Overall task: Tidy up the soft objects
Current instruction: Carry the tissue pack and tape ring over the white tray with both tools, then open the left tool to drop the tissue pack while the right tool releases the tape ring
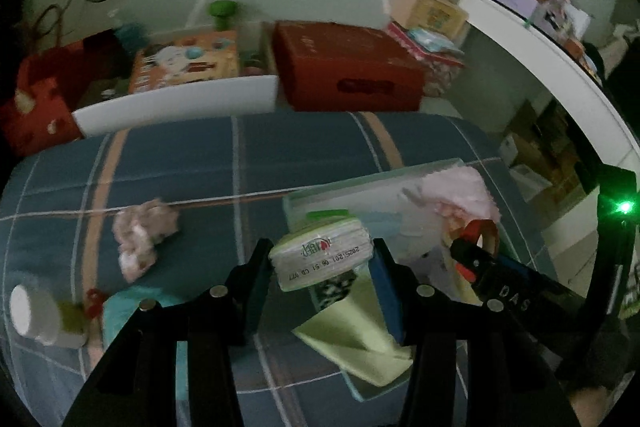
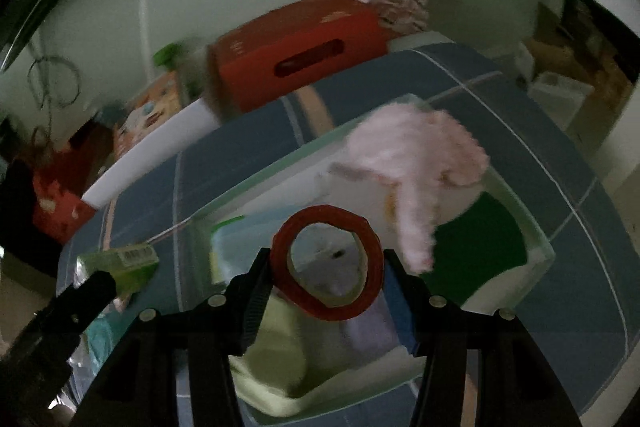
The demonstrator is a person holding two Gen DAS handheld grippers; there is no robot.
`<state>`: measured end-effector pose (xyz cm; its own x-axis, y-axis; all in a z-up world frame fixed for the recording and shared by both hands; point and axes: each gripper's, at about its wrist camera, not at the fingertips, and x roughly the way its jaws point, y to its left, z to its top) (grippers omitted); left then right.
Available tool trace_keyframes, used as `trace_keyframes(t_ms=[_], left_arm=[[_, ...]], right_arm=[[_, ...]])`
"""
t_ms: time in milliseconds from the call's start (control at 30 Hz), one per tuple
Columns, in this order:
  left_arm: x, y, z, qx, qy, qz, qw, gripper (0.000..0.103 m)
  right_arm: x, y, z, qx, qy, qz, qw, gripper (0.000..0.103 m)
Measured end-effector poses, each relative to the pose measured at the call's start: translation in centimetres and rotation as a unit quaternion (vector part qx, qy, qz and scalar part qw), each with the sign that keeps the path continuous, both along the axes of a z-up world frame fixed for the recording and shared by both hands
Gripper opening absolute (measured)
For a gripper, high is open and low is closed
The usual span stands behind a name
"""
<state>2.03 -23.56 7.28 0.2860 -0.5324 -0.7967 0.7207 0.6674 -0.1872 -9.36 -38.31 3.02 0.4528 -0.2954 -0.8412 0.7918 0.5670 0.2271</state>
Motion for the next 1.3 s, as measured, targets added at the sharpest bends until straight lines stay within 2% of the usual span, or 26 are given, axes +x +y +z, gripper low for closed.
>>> trace_keyframes(t_ms=[200,467,800,1300], left_arm=[[-0.5,-3.1,-1.9,-0.007,0.012,-0.028,0.9995,0.050],[-1.0,-6.0,-4.0,-0.021,0.019,-0.064,0.9975,0.050],[0.1,-6.4,-6.1,-0.046,0.048,-0.069,0.9954,0.050],[0.0,-6.8,-6.6,-0.054,0.073,-0.073,0.9932,0.051]], right_arm=[[-1.7,-2.5,-0.7,0.010,-0.006,-0.039,0.999,0.056],[-1.4,-3.2,-1.8,0.018,-0.010,-0.038,0.999,0.057],[-0.4,-3.6,-4.2,0.042,0.008,-0.035,0.998,0.057],[-0.2,-3.4,-3.8,0.036,0.022,-0.036,0.998,0.057]])
